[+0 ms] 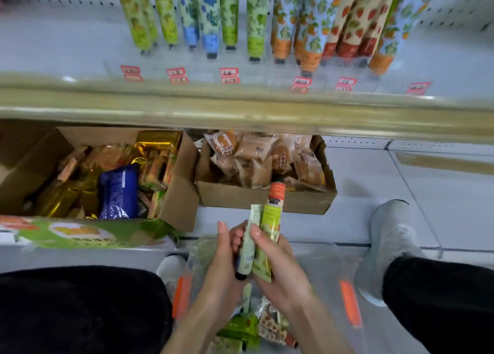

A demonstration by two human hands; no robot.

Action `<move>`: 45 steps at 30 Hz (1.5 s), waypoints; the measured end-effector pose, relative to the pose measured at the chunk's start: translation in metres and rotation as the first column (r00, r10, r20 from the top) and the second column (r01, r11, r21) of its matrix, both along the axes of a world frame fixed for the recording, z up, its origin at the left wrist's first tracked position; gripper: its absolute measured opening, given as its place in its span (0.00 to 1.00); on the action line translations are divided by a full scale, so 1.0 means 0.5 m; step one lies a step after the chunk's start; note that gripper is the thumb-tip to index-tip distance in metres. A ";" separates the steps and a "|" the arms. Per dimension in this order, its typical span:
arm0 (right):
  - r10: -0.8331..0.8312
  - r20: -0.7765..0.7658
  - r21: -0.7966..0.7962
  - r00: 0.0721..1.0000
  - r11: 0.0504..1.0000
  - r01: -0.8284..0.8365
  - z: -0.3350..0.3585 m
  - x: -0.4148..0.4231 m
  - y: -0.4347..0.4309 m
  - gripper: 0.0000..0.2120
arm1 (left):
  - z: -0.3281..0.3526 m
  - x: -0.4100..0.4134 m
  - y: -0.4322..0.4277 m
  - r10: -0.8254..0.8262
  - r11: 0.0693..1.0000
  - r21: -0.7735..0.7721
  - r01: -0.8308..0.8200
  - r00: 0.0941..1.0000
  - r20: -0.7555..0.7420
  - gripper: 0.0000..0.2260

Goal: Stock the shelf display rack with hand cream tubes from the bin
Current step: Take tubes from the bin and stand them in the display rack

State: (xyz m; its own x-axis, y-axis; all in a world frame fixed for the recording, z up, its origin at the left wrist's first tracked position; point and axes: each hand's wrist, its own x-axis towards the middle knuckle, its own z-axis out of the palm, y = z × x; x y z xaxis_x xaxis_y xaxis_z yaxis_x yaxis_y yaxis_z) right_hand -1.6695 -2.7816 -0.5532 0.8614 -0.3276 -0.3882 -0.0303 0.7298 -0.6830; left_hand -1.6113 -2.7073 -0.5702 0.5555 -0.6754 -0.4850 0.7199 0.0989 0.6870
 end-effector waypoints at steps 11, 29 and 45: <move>-0.282 -0.046 -0.721 0.958 0.674 0.163 0.099 0.035 0.035 0.17 | 0.200 -0.056 0.005 0.054 0.993 -0.102 -0.052 0.998 0.018 0.17; -0.246 0.092 -0.807 0.965 0.550 0.218 0.259 0.030 0.014 0.24 | 0.293 -0.010 0.045 0.128 0.979 -0.186 -0.088 0.968 0.218 0.09; -0.149 -0.152 -0.987 0.977 0.071 -0.143 0.645 -0.003 -0.246 0.05 | 0.417 0.184 -0.055 0.125 0.969 -0.243 0.050 0.747 0.653 0.19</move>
State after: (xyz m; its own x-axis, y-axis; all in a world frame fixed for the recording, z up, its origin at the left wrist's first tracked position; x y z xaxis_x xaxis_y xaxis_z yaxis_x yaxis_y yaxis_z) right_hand -1.6712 -2.9047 -0.2306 0.8273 -0.5342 0.1740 -0.2414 -0.6176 -0.7486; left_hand -1.5193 -2.7345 -0.3619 0.7028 -0.6885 0.1787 0.0871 0.3327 0.9390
